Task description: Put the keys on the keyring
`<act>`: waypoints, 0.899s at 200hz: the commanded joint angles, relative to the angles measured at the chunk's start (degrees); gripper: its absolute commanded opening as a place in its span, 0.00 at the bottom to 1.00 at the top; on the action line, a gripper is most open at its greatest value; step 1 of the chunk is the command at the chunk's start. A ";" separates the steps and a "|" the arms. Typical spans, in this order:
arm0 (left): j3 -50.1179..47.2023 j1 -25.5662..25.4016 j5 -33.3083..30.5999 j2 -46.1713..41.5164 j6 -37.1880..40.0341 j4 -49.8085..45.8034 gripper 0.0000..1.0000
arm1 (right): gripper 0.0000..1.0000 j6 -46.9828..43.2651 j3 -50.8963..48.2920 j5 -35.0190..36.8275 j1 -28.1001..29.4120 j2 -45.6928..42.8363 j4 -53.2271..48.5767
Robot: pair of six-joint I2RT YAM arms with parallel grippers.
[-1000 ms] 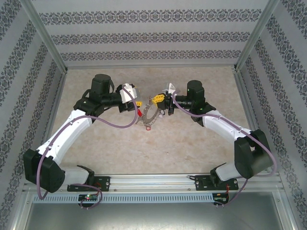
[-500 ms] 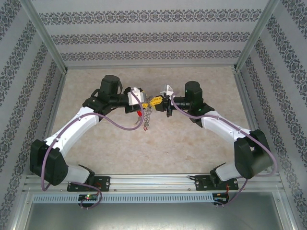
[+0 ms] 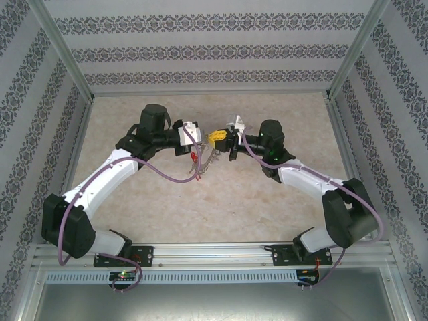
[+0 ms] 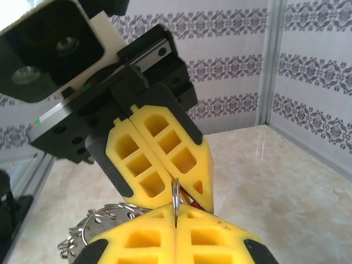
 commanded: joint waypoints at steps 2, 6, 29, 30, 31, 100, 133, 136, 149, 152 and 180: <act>-2.53 -0.70 2.36 -1.56 -3.55 2.58 0.02 | 0.00 7.12 -0.29 8.07 1.47 0.63 17.36; -2.79 -0.63 2.66 -1.69 -4.19 3.13 0.03 | 0.00 7.80 -0.53 9.21 1.58 0.83 18.64; -4.46 -0.63 4.31 -2.57 -7.72 6.14 0.08 | 0.00 11.10 -1.54 15.13 1.89 1.90 24.24; -4.57 -0.62 4.41 -2.64 -7.95 6.31 0.08 | 0.00 11.22 -1.58 15.27 1.89 1.97 24.43; -4.66 -0.67 4.46 -2.68 -8.15 6.49 0.09 | 0.00 11.32 -1.61 15.35 1.89 2.09 24.56; -4.95 4.01 12.95 -4.55 -18.39 11.27 0.36 | 0.00 7.34 -0.95 9.31 2.34 4.45 23.37; -3.47 6.98 14.92 -5.52 -16.37 7.71 0.36 | 0.00 5.79 -0.29 6.68 2.07 4.50 21.57; -3.20 7.11 15.15 -5.53 -15.82 6.86 0.36 | 0.00 5.84 -0.20 6.64 2.05 4.50 21.62; -2.06 7.42 15.53 -5.30 -13.89 3.79 0.35 | 0.00 5.95 0.03 6.51 2.07 4.68 21.93; -2.04 7.55 15.62 -5.33 -13.63 3.47 0.35 | 0.00 6.06 0.12 6.39 2.07 4.72 21.97; -3.01 7.64 14.00 -5.98 -12.37 5.23 0.37 | 0.00 6.85 1.28 4.87 2.13 5.31 22.24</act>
